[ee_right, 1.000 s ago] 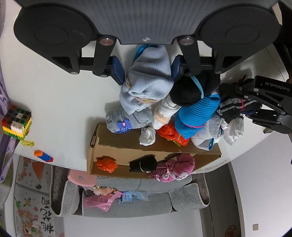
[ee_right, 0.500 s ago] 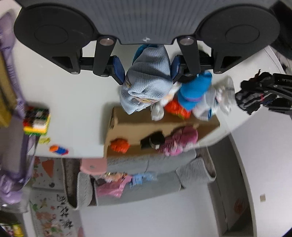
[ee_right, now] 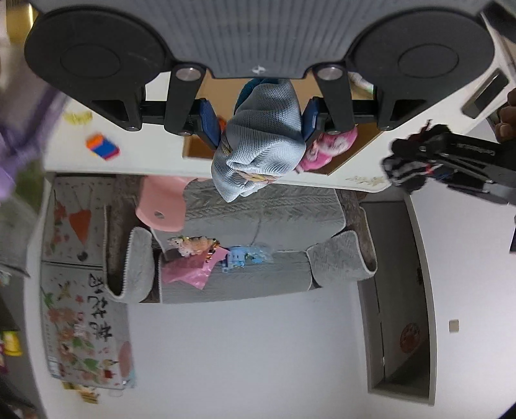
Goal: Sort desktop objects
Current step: 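Move both held socks over the box and open both grippers, then grasp the white wrapped sock with the left gripper while the right gripper grasps the black-pink sock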
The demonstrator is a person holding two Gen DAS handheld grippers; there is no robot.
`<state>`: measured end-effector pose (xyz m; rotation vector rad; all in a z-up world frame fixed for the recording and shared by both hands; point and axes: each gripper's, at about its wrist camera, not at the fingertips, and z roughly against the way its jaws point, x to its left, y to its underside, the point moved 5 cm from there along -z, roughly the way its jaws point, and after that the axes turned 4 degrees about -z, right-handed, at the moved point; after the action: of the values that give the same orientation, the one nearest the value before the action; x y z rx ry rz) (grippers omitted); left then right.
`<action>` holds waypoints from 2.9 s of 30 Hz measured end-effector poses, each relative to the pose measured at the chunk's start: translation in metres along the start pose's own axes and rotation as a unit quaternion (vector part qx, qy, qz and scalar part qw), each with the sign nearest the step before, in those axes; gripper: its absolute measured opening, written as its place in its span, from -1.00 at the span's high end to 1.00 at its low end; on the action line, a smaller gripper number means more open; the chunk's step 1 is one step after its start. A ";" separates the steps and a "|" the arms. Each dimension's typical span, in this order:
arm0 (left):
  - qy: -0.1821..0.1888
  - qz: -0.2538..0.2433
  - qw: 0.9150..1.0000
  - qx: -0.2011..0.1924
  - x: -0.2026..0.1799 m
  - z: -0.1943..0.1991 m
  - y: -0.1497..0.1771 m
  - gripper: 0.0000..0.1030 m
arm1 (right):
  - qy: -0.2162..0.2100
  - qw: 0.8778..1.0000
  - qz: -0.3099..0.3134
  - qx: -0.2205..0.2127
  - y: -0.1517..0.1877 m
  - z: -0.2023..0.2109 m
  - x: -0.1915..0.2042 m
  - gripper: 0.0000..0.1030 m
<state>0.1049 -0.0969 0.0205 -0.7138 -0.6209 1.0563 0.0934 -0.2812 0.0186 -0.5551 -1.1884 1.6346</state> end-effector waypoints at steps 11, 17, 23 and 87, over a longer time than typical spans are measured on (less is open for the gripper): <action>0.010 0.021 0.996 0.081 0.009 -0.136 -0.011 0.05 | 0.009 0.997 0.005 0.076 0.005 -0.114 -0.033 0.07; 0.049 0.034 0.993 0.101 -0.003 -0.170 -0.001 0.05 | 0.026 0.994 0.009 0.109 0.026 -0.129 -0.047 0.06; 0.056 0.028 0.991 0.116 -0.019 -0.192 0.006 0.05 | 0.046 0.990 0.015 0.130 0.044 -0.126 -0.057 0.06; -0.001 0.042 0.997 0.066 -0.027 0.063 0.219 -0.77 | -0.029 0.997 0.029 0.067 0.175 0.088 0.058 -0.81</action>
<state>-0.0724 -0.0385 -0.1134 -0.6285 -0.5220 1.1654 -0.0784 -0.2704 -0.0911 -0.4648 -1.1042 1.7752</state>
